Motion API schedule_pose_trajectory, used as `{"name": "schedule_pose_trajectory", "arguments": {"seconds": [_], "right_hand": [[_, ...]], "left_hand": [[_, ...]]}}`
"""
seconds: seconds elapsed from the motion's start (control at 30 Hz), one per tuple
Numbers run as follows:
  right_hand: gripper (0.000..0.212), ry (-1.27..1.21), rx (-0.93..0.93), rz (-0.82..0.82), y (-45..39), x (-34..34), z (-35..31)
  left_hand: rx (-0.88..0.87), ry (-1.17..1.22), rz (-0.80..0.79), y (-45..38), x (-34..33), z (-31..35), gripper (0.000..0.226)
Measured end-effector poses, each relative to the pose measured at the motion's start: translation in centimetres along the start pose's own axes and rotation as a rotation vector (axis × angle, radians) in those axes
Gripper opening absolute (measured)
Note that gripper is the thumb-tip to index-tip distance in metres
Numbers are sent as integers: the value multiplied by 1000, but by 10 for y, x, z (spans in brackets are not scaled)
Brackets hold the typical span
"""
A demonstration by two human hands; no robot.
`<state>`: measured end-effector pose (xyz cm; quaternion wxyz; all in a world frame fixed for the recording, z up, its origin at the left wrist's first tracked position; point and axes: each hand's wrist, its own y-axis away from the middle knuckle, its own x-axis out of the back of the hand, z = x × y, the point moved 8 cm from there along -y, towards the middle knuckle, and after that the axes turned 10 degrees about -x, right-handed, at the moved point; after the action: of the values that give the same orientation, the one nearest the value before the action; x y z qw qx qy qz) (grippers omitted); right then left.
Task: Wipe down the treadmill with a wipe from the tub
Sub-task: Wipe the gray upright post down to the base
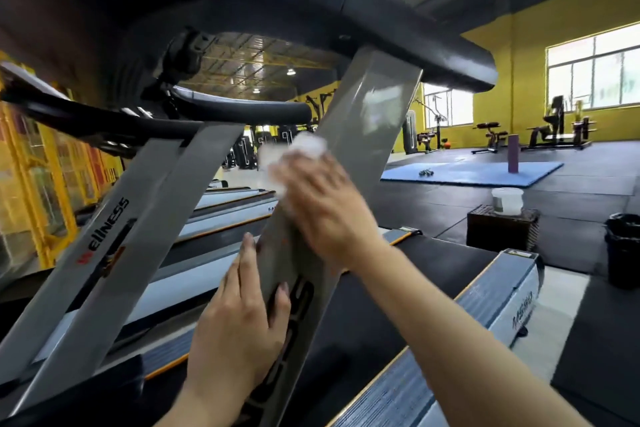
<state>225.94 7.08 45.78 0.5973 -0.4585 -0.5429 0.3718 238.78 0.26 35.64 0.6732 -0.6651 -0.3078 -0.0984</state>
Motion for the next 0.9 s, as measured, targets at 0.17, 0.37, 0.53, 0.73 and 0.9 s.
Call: {"name": "schedule_pose_trajectory", "arguments": {"seconds": [0.17, 0.37, 0.53, 0.73, 0.9], "right_hand": [[59, -245, -635, 185, -5, 8, 92], [59, -211, -370, 95, 99, -41, -20], [60, -291, -609, 232, 49, -22, 65], [63, -452, -810, 279, 42, -23, 68], [57, -264, -300, 31, 87, -30, -34]], "left_hand": [[2, 47, 16, -3, 5, 2, 73], [14, 55, 46, -2, 5, 1, 65], [28, 42, 42, -3, 6, 2, 64], [35, 1, 28, -4, 4, 2, 62], [49, 11, 27, -3, 3, 1, 63]]}}
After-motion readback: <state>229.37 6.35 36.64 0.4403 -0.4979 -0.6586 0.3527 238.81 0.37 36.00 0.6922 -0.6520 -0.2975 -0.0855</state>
